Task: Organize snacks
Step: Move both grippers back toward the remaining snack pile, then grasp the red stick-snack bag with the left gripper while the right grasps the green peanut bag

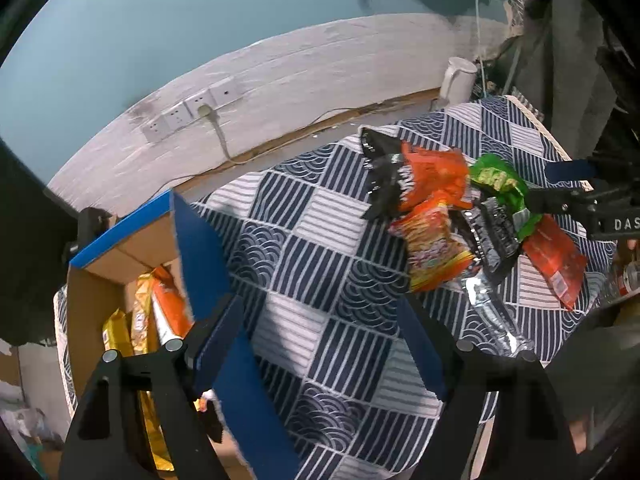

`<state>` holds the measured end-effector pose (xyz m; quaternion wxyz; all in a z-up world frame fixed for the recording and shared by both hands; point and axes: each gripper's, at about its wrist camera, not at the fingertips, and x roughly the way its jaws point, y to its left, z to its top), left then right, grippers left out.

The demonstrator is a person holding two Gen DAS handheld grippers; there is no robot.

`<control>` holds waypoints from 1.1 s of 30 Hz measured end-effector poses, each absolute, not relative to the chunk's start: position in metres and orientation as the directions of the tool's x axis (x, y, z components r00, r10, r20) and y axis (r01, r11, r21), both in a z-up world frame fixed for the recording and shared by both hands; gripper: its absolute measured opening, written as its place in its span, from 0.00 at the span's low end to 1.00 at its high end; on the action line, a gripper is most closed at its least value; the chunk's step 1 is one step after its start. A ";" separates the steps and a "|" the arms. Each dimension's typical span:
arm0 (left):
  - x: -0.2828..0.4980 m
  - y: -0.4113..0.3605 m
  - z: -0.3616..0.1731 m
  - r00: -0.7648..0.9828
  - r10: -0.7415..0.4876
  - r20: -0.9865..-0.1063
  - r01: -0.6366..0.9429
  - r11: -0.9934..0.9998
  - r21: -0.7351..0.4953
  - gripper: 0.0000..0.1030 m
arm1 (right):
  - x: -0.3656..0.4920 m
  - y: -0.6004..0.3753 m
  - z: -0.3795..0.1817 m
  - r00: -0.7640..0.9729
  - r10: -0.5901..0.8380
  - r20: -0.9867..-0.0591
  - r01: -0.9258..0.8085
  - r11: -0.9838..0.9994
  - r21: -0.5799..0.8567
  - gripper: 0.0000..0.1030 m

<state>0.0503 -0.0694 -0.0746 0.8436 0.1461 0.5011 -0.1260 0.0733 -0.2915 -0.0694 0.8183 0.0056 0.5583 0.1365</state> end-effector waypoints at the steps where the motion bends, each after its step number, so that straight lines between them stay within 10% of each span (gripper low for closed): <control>1: 0.051 -0.074 -0.075 0.466 -0.067 -0.882 0.364 0.923 0.122 0.78 | 0.074 -0.299 -0.071 0.340 0.224 -0.913 -0.206 0.965 0.161 0.68; 29: 0.101 -0.123 -0.146 0.351 -0.153 -0.924 0.378 0.926 -0.010 0.79 | 0.118 -0.361 -0.161 0.237 0.142 -0.961 -0.118 0.986 0.116 0.68; 33: 0.105 -0.122 -0.153 0.316 -0.192 -0.929 0.359 0.931 -0.070 0.79 | 0.123 -0.356 -0.174 0.214 0.108 -0.971 -0.144 0.987 0.078 0.56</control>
